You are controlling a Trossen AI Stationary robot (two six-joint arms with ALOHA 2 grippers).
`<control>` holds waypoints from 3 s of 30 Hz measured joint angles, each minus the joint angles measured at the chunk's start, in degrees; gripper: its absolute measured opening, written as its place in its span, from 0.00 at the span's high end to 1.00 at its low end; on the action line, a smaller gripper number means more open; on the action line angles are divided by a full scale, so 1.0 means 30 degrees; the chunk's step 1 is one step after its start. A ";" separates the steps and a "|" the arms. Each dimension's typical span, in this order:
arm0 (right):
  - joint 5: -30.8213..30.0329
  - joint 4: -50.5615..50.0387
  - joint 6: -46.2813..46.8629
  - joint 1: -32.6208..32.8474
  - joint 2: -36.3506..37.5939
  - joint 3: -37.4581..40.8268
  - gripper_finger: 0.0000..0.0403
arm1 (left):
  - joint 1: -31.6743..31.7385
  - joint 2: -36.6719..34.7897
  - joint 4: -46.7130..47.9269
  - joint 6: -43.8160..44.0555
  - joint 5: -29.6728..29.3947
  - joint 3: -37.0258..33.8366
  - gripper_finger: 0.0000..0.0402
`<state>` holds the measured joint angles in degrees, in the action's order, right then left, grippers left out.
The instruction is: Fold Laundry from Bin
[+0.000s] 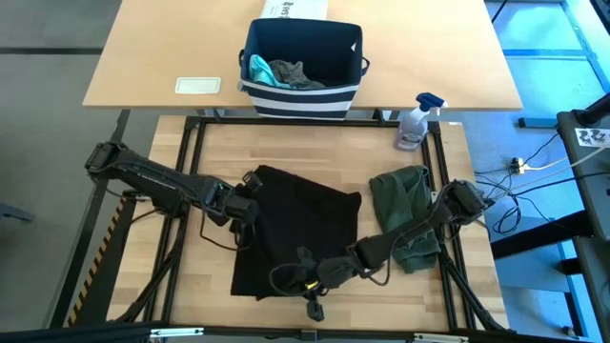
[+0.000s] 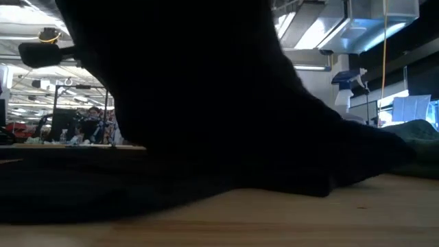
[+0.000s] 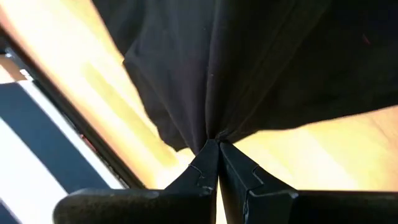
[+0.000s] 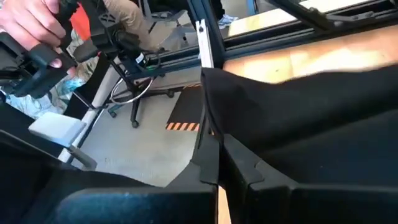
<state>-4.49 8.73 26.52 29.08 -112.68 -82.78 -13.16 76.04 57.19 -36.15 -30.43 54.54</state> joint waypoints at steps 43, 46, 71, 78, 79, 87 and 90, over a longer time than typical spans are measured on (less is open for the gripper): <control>-0.3240 -0.8676 0.2109 -0.1181 0.2029 0.2634 0.50 | -0.3805 0.2640 -0.4461 0.5556 0.3057 -0.0015 0.85; -0.4421 -0.7945 0.3055 -0.0927 0.3525 0.4544 0.50 | -0.4367 0.3731 -0.5461 0.5926 0.3057 -0.0022 0.85; -0.4984 -0.1413 0.2230 -0.6489 0.7313 1.3558 0.50 | 0.4268 -0.0396 -0.9930 0.2084 0.3305 -0.4020 0.85; -0.3444 -0.1417 0.1161 -0.7704 0.7307 1.3558 0.50 | 0.8316 -0.0082 -1.1518 -0.0142 0.4983 -0.6217 0.85; -0.3107 -0.1443 0.1166 -0.7756 0.7307 1.3558 0.50 | 0.8765 -0.0082 -1.1753 -0.0364 0.5071 -0.6439 0.85; -0.2192 -0.2347 0.2522 -0.6430 0.6866 1.3555 0.50 | 1.1487 -0.0075 -1.2876 -0.1495 0.6121 -0.7060 0.85; -0.2565 -0.2461 0.3393 -0.5651 0.6340 1.3525 0.50 | 1.2207 -0.0082 -1.3104 -0.2082 0.6618 -0.7053 0.85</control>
<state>-12.19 1.35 36.70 12.13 -93.66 -42.21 23.46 75.79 17.88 -42.40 -10.57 33.39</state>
